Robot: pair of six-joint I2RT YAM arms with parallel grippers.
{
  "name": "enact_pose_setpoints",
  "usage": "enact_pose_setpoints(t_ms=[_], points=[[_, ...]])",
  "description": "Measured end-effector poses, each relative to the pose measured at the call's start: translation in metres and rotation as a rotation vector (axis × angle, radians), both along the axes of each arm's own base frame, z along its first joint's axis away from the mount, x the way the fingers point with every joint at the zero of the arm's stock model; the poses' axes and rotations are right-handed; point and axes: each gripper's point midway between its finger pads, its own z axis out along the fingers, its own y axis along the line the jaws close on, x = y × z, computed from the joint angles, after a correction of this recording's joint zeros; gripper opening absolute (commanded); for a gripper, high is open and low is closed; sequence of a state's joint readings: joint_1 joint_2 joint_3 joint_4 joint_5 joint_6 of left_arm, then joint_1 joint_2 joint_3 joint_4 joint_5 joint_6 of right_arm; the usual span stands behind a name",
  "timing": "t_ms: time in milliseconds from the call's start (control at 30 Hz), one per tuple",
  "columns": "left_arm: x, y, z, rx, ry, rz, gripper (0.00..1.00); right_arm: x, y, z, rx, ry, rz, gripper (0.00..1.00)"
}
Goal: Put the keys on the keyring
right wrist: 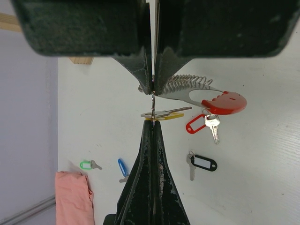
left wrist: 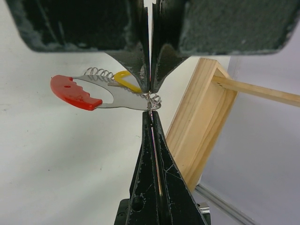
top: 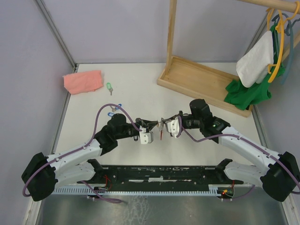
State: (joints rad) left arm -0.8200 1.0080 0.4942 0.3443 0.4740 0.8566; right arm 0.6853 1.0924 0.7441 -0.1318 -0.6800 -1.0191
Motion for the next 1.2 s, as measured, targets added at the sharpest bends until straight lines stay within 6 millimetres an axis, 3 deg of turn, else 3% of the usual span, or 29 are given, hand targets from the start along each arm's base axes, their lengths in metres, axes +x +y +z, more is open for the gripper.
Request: enact_pose_setpoints(t_ms=[1200], points=[[-0.010, -0.010, -0.005, 0.011, 0.010, -0.039, 0.03, -0.002, 0.001, -0.018, -0.061, 0.035, -0.026, 0.01]])
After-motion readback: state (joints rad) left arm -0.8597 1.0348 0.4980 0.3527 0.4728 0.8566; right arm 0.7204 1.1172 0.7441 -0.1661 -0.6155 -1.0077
